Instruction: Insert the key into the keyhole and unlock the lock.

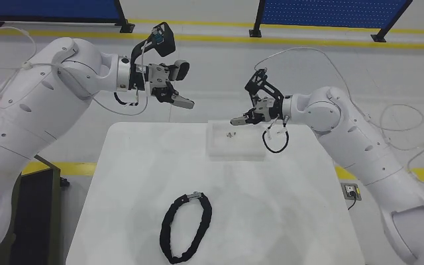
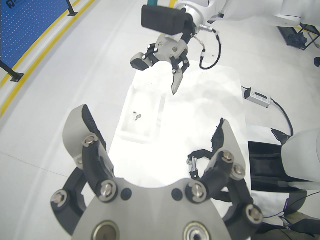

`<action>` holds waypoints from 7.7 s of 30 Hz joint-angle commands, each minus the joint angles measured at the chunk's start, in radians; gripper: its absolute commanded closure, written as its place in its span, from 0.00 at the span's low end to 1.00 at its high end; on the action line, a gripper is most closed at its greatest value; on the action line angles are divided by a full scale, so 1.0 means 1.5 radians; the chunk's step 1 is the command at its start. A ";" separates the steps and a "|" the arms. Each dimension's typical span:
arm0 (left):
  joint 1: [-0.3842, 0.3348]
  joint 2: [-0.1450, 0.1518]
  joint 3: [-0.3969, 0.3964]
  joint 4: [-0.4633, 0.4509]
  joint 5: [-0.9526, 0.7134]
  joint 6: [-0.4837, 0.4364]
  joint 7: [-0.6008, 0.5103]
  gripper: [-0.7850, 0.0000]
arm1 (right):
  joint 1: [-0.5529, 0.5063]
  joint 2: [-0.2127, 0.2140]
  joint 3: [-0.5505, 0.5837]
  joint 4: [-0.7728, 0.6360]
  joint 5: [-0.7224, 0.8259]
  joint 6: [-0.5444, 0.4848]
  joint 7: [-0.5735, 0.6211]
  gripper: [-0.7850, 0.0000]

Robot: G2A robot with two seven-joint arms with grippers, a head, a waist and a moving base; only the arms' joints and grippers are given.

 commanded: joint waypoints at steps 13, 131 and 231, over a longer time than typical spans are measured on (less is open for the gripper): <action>0.000 0.000 0.000 0.000 0.000 0.000 0.000 0.00 | 0.045 -0.118 -0.127 0.145 -0.037 0.190 -0.032 0.00; 0.000 0.000 0.000 0.000 0.000 0.000 0.000 0.00 | 0.055 -0.431 -0.149 0.671 -0.129 0.264 -0.096 0.95; 0.000 0.000 0.000 0.000 0.000 0.000 0.000 0.00 | -0.508 -0.067 0.608 -0.352 0.103 -0.106 0.245 1.00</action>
